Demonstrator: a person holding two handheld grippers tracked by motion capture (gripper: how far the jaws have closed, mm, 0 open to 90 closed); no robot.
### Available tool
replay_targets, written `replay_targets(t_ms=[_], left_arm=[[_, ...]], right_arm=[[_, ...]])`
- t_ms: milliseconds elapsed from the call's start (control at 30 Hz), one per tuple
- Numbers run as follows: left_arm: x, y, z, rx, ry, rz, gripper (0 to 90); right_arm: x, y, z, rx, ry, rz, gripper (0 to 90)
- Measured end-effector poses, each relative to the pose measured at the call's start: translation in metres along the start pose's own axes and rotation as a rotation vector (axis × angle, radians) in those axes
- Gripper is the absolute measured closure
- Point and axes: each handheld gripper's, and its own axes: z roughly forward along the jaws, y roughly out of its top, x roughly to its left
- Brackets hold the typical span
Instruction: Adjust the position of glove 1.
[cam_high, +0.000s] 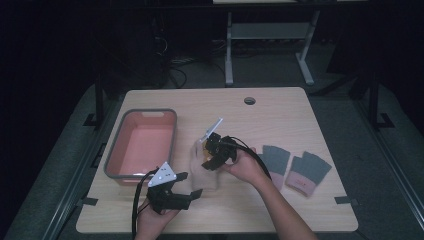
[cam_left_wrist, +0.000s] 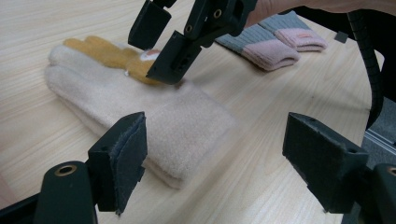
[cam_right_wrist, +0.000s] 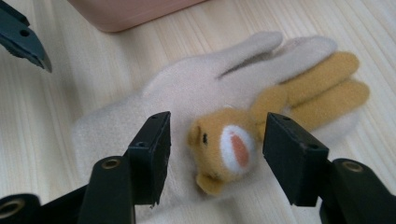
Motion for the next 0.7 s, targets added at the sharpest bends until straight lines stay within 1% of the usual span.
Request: replay_targets(t_ms=[67,167,233,367,433,567,700], left_arm=[[0.000,0.000,-0.001,-0.001,0.001,-0.001,21.8],[0.000,0.000,-0.001,-0.003,0.001,0.002,21.8],[0.001,0.000,-0.002,-0.006,0.000,0.002,21.8],[0.001,0.000,-0.003,-0.008,-0.001,-0.004,21.8],[0.001,0.000,-0.003,-0.007,-0.001,0.004,21.8],[0.001,0.000,-0.004,-0.008,-0.002,0.002,21.8],[0.001,0.000,-0.004,-0.010,-0.004,0.004,21.8]], right_arm=[[0.001,0.002,-0.001,-0.014,-0.003,-0.014,40.7],[0.004,0.006,-0.001,-0.037,-0.002,-0.022,40.4],[0.005,0.009,0.002,-0.042,0.000,-0.033,40.3],[0.007,0.016,0.010,-0.014,0.005,-0.052,39.0],[0.009,0.021,0.013,-0.006,0.002,-0.065,38.6],[0.010,0.028,0.022,0.025,0.013,-0.068,37.9],[0.012,0.030,0.033,0.058,-0.005,-0.080,35.3]])
